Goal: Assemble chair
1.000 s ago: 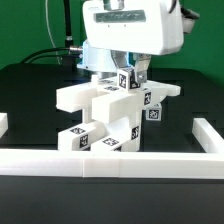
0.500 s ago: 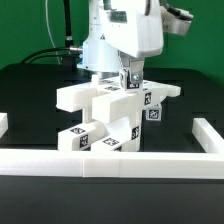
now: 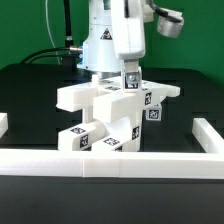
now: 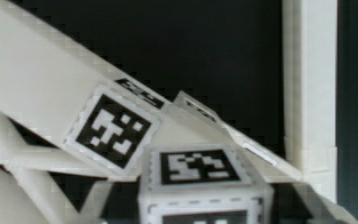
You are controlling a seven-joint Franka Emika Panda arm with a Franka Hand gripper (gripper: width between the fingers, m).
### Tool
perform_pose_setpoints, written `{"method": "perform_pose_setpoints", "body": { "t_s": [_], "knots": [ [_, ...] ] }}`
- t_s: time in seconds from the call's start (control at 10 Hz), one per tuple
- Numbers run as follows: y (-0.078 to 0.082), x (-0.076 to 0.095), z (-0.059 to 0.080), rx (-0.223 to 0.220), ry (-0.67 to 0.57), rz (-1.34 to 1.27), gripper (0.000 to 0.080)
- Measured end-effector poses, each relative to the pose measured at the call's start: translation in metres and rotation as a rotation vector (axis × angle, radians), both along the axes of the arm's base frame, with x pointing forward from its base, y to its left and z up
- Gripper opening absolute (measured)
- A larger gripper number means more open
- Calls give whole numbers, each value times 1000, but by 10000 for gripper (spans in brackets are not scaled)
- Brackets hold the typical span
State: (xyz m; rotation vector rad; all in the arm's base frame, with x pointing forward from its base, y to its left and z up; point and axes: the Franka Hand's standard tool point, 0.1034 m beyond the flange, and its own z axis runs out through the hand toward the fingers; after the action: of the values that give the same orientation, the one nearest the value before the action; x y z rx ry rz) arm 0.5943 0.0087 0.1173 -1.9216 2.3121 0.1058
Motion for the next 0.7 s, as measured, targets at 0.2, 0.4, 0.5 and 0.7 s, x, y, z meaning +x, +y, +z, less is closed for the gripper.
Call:
{"method": "perform_pose_setpoints", "body": {
  "t_s": [0.2, 0.4, 0.5, 0.7],
  "knots": [
    [1, 0, 0, 9, 13, -100, 284],
    [3, 0, 0, 23, 26, -198, 284],
    [4, 0, 0, 28, 33, -246, 284],
    [6, 0, 0, 41, 44, -326, 284]
  ]
}}
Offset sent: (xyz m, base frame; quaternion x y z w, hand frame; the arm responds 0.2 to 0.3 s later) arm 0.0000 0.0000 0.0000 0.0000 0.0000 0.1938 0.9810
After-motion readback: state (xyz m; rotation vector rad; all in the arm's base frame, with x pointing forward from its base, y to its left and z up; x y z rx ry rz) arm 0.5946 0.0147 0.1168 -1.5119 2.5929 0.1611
